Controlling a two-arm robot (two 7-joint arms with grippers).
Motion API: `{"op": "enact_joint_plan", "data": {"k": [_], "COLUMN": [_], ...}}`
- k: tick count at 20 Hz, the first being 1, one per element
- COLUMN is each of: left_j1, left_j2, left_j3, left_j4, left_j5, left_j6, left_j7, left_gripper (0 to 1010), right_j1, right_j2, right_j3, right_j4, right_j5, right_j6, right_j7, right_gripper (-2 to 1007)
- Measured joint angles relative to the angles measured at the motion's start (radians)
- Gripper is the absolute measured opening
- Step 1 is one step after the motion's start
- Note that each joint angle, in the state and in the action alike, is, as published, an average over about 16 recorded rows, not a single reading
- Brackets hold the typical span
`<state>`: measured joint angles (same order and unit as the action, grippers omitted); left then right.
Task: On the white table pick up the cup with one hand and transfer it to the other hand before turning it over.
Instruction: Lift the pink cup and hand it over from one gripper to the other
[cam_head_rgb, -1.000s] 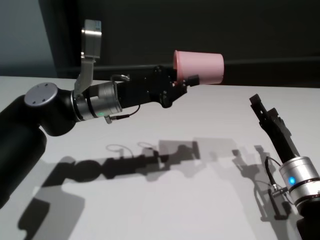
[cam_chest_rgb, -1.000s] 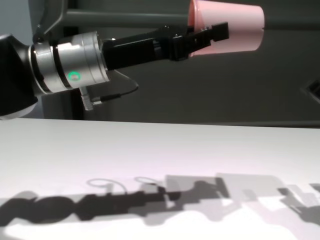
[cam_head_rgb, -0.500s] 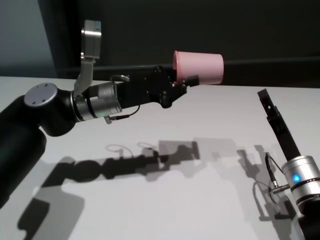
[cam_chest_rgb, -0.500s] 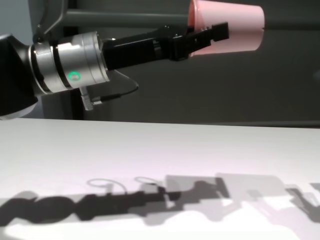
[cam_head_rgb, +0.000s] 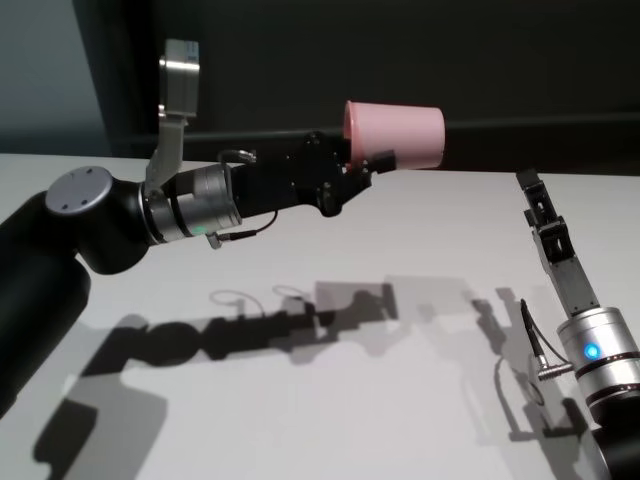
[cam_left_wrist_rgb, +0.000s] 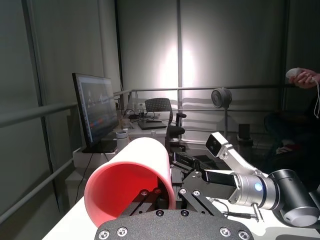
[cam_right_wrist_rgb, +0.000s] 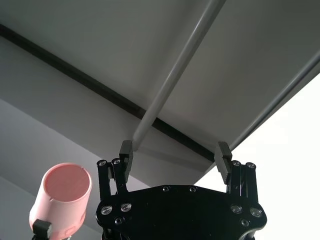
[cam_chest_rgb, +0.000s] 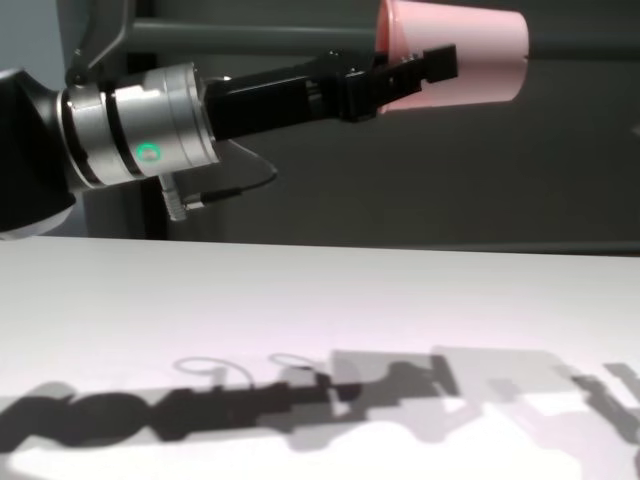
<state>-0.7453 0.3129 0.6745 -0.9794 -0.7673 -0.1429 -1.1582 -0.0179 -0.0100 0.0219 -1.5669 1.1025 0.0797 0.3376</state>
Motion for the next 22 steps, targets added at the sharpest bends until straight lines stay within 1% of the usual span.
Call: {"op": "enact_joint_plan", "data": {"k": [4, 8, 14, 22], "left_j1": [0.000, 0.000, 0.000, 0.000], "left_j2": [0.000, 0.000, 0.000, 0.000], "left_j3": [0.000, 0.000, 0.000, 0.000], "left_j4": [0.000, 0.000, 0.000, 0.000], "left_j5": [0.000, 0.000, 0.000, 0.000], "left_j6": [0.000, 0.000, 0.000, 0.000], "left_j7": [0.000, 0.000, 0.000, 0.000], "left_gripper": [47, 47, 47, 47], "right_j1": [0.009, 0.020, 0.037, 0.058], "right_j2": [-0.003, -0.004, -0.002, -0.003], "right_j3": [0.001, -0.003, -0.019, -0.048], "right_j4": [0.007, 0.013, 0.020, 0.027], "right_j5": [0.056, 0.099, 0.142, 0.190], "right_j6": [0.024, 0.044, 0.065, 0.082], "right_j7": [0.021, 0.036, 0.055, 0.090], "right_gripper": [1002, 1002, 1002, 1002]}}
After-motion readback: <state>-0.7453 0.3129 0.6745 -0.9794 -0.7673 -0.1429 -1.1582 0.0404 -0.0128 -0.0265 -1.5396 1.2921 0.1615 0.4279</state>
